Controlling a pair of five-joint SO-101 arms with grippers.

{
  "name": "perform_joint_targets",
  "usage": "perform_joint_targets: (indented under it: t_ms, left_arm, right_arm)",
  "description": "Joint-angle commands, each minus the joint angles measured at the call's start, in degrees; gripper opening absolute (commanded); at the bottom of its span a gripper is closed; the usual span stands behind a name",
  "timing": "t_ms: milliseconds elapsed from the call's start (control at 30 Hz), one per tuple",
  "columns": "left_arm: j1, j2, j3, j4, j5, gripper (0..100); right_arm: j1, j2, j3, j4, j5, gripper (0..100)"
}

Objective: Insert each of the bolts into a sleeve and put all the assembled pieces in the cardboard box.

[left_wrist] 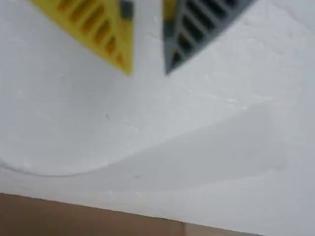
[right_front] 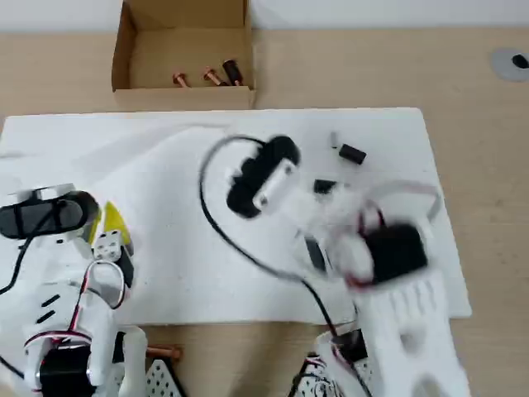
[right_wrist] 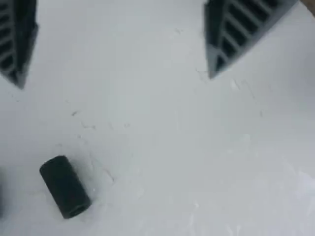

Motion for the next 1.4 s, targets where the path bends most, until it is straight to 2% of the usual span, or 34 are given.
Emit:
perform_joint_targets:
  t_ms: [0, 200, 333, 500, 667, 900, 1133, 1300, 1367]
  left_arm:
    - [-2.73, -0.31, -2.46, -0.18, -0.44, 5]
    - [-3.25, -0.31, -2.55, 0.18, -0.44, 5]
    - [-3.25, -0.31, -2.37, 0.18, -0.44, 5]
    - [-3.25, -0.31, -2.46, 0.18, -0.26, 5]
    - [-2.99, -0.31, -1.76, 0.26, -0.26, 5]
    - [-3.25, -0.31, 9.76, -0.97, -0.26, 5]
    - [-3.16, -0.31, 20.57, -0.88, -0.35, 5]
    - [-3.16, -0.31, 24.00, -0.88, -0.18, 5]
    - [-3.25, -0.31, 25.58, -0.70, -0.18, 5]
  right_arm:
    - [-0.84, -14.37, 9.36, -3.16, -3.16, 27.5]
    - [-0.84, -35.21, 24.75, -13.10, -2.99, 27.5]
    - [-0.75, -46.46, 33.80, -14.95, -2.99, 27.5]
    - [-1.01, -57.98, 35.47, -16.18, -2.99, 27.5]
    - [-0.57, -57.80, 36.70, -13.36, -3.08, 27.5]
    - [-0.48, -57.89, 44.70, -10.02, -3.08, 27.5]
    - [-0.66, -57.89, 53.58, -13.80, -3.16, 27.7]
    - [-0.48, -57.89, 65.80, -21.36, -2.81, 27.6]
    - [-0.48, -57.89, 65.71, -21.63, -2.73, 27.6]
